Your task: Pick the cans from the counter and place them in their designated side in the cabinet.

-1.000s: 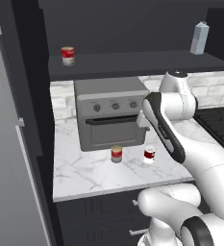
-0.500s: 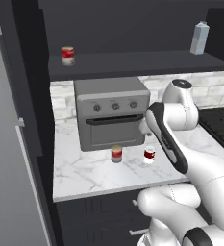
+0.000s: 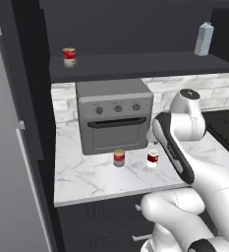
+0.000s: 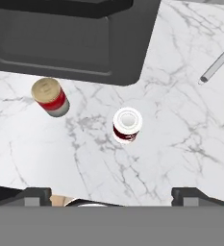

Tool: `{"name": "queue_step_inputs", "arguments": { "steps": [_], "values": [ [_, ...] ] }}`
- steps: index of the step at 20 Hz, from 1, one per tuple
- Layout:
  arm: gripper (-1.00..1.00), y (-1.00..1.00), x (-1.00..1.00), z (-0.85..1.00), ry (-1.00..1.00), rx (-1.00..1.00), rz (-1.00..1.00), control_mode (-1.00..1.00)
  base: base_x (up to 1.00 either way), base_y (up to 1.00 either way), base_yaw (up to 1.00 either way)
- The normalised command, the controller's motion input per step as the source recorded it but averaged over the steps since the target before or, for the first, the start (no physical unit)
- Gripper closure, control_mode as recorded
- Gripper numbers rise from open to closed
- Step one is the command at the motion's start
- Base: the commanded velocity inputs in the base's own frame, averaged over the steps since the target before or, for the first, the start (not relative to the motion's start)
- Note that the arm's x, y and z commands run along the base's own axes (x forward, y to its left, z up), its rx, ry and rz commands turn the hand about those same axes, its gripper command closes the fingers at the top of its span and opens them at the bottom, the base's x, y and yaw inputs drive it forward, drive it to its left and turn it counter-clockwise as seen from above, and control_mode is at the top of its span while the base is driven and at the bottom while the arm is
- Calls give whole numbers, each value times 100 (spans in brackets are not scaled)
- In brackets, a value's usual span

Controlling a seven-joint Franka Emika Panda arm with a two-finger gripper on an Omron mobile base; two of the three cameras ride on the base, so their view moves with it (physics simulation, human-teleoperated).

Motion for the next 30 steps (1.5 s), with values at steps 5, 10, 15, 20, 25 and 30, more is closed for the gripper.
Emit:
{"name": "queue_step_inputs", "arguments": {
  "steps": [5, 10, 15, 20, 25, 30],
  "values": [
    [-100, -8, 0, -24, 0, 0, 0, -100, 0, 0, 0],
    [-100, -8, 5, -26, 0, 0, 0, -100, 0, 0, 0],
    [-100, -2, 8, -17, 0, 0, 0, -100, 0, 0, 0],
    [-100, 0, 16, -13, 0, 0, 0, -100, 0, 0, 0],
    [-100, 0, 17, -10, 6, 0, 0, -100, 0, 0, 0],
    [-100, -2, 14, -9, 7, 0, 0, -100, 0, 0, 0]
  ]
}}
